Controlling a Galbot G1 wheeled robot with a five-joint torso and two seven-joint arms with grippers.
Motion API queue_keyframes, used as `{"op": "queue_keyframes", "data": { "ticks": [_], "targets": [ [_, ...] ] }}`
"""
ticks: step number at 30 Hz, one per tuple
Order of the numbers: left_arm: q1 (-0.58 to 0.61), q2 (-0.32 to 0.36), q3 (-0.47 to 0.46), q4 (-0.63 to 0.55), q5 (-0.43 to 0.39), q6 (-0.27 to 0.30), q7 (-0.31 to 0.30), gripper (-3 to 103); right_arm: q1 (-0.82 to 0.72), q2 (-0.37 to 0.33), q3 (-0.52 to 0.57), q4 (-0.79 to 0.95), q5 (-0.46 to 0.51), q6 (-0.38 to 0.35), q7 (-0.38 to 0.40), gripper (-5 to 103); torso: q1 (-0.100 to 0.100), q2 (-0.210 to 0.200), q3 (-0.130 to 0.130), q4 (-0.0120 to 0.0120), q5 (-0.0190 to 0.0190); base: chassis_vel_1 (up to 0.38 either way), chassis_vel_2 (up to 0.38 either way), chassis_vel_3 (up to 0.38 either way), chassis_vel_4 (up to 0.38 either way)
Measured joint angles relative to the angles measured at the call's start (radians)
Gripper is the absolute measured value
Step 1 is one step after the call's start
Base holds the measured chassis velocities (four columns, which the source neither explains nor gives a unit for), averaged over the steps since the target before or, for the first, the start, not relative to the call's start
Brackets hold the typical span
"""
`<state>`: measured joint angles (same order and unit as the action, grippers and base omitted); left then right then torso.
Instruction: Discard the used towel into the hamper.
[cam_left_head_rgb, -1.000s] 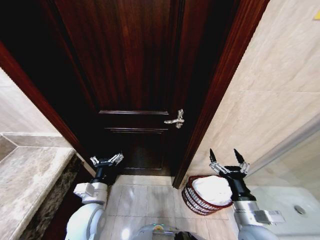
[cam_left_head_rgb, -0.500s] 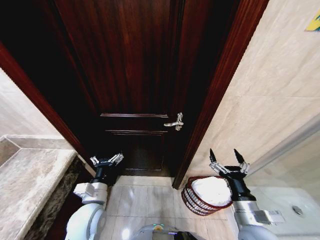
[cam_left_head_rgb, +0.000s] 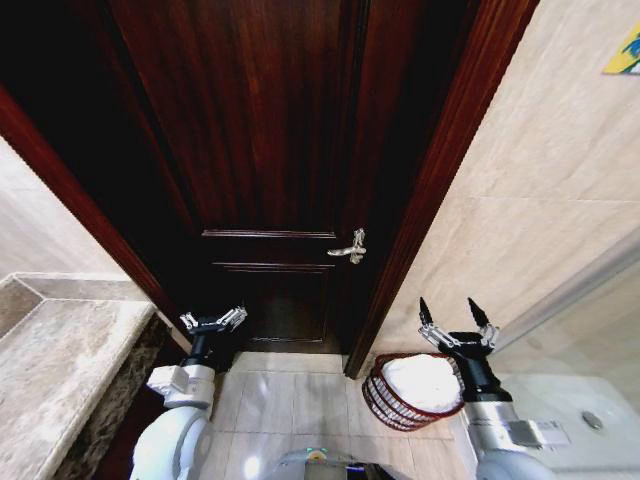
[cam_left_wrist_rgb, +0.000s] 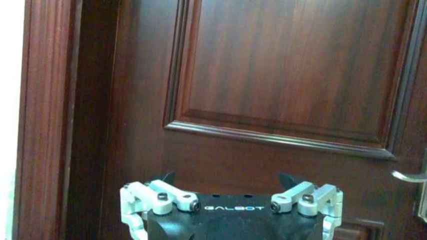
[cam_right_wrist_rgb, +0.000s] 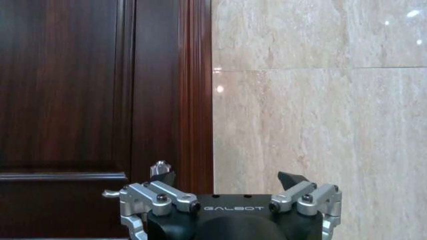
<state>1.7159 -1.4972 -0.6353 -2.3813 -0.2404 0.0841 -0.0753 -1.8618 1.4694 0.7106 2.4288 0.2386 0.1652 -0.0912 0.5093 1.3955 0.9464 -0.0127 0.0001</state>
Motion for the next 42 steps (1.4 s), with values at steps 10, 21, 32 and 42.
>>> {"op": "queue_keyframes", "data": {
  "ticks": [10,21,32,42],
  "targets": [
    [0.0,0.0,0.0,0.0,0.0,0.0,0.0,100,0.0,0.0,0.0,0.0,0.0,0.0,0.0,100,-0.002,-0.002,-0.002,0.0,0.0002,0.147,-0.158,-0.167,0.176],
    [0.0,0.0,0.0,0.0,0.0,0.0,0.0,100,0.0,0.0,0.0,0.0,0.0,0.0,0.0,100,-0.003,-0.005,-0.003,0.0001,0.0,0.265,-0.26,-0.267,0.263],
    [0.0,0.0,0.0,0.0,0.0,0.0,0.0,100,0.0,0.0,0.0,0.0,0.0,0.0,0.0,100,-0.003,-0.007,-0.004,-0.0001,0.0,0.039,-0.069,-0.074,0.09],
    [0.0,0.0,0.0,0.0,0.0,0.0,0.0,100,0.0,0.0,0.0,0.0,0.0,0.0,0.0,100,-0.003,-0.007,-0.004,-0.0001,0.0001,0.041,0.09,-0.018,-0.11]
  ]
}}
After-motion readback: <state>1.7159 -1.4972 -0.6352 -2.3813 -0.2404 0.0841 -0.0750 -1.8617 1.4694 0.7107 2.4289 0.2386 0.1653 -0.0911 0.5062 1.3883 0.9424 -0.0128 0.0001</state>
